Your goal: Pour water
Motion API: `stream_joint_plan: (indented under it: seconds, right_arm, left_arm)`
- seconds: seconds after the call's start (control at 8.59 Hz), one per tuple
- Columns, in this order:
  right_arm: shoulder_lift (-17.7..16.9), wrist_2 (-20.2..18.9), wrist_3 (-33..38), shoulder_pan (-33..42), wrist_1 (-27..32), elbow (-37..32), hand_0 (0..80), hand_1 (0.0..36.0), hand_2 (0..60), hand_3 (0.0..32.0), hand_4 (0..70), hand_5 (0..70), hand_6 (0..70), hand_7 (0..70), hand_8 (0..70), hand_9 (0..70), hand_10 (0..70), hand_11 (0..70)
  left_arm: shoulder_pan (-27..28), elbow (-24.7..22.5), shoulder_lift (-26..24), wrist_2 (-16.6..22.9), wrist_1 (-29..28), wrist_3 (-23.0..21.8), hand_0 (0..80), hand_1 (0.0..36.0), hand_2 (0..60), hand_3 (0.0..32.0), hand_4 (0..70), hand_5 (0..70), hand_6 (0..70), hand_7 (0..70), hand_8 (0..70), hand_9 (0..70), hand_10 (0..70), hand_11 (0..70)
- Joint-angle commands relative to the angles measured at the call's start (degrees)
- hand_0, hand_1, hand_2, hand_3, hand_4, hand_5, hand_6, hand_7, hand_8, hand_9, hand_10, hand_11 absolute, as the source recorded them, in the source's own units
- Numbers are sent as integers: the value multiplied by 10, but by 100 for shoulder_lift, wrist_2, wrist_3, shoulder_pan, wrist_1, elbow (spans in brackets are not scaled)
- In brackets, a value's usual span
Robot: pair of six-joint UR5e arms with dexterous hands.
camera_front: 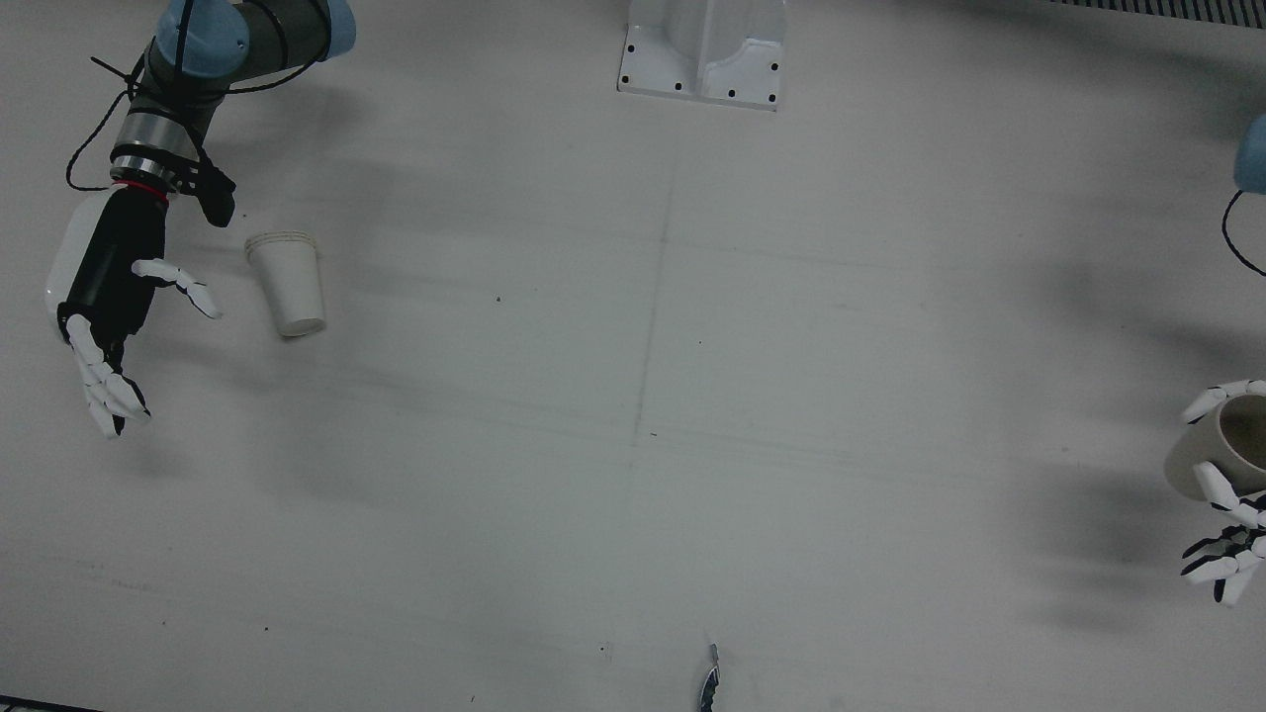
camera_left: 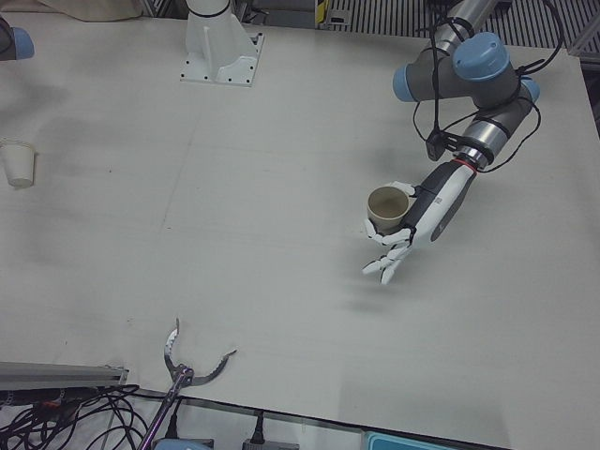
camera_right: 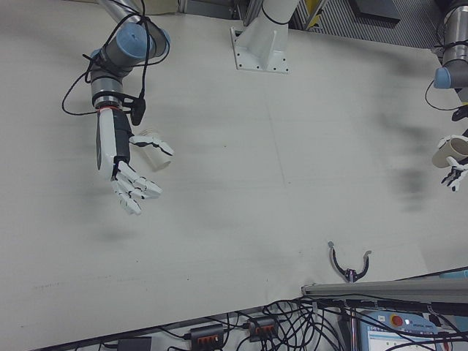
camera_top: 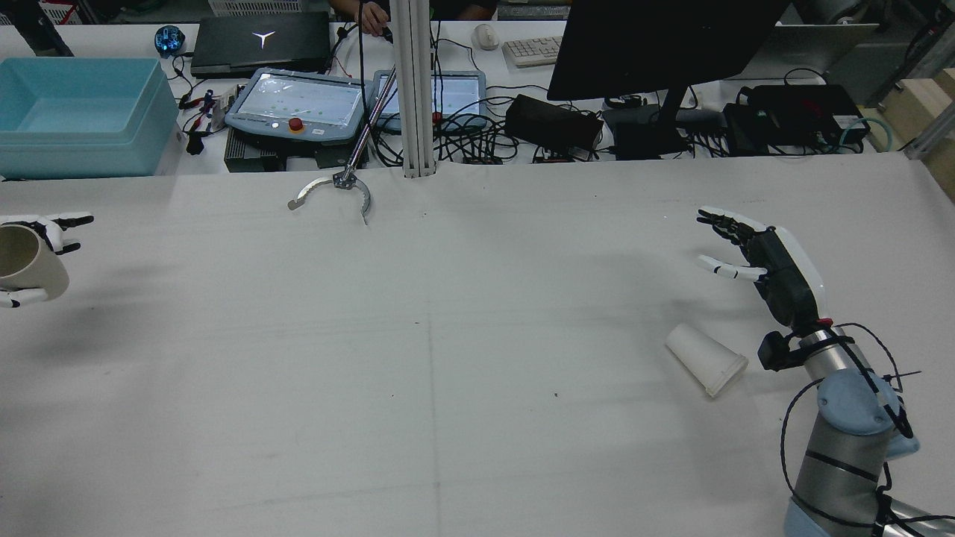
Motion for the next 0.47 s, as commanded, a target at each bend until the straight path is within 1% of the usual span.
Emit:
stream_joint_plan:
  seconds: [0.0, 0.12, 0.23, 0.35]
  right_arm:
    - [-99, -147, -83, 229, -24, 329, 525, 186, 244, 0, 359, 115, 388, 318, 127, 97, 71, 116]
    - [-99, -155, -92, 168, -24, 276, 527, 187, 245, 0, 364, 115, 387, 323, 129, 103, 67, 111]
    - [-73, -164, -92, 98, -32, 241, 527, 187, 251, 0, 363, 116, 393, 329, 137, 116, 68, 112]
    - [-64, -182, -92, 97, -33, 241, 526, 187, 253, 0, 373, 117, 402, 340, 141, 122, 68, 113]
  left_arm:
    - [-452, 1538, 539, -60, -1446, -56, 800, 360, 600, 0, 574, 700, 118, 132, 41, 12, 77, 154]
    - [-452, 2094, 521, -68, -1878, -48, 800, 360, 600, 0, 582, 700, 120, 134, 43, 12, 77, 154]
    - [-452, 2761, 486, -199, -2422, -108, 800, 360, 600, 0, 591, 700, 119, 132, 43, 12, 77, 153]
    - [-444, 3220, 460, -339, -2775, -257, 800, 360, 600, 0, 587, 700, 122, 130, 44, 12, 81, 159]
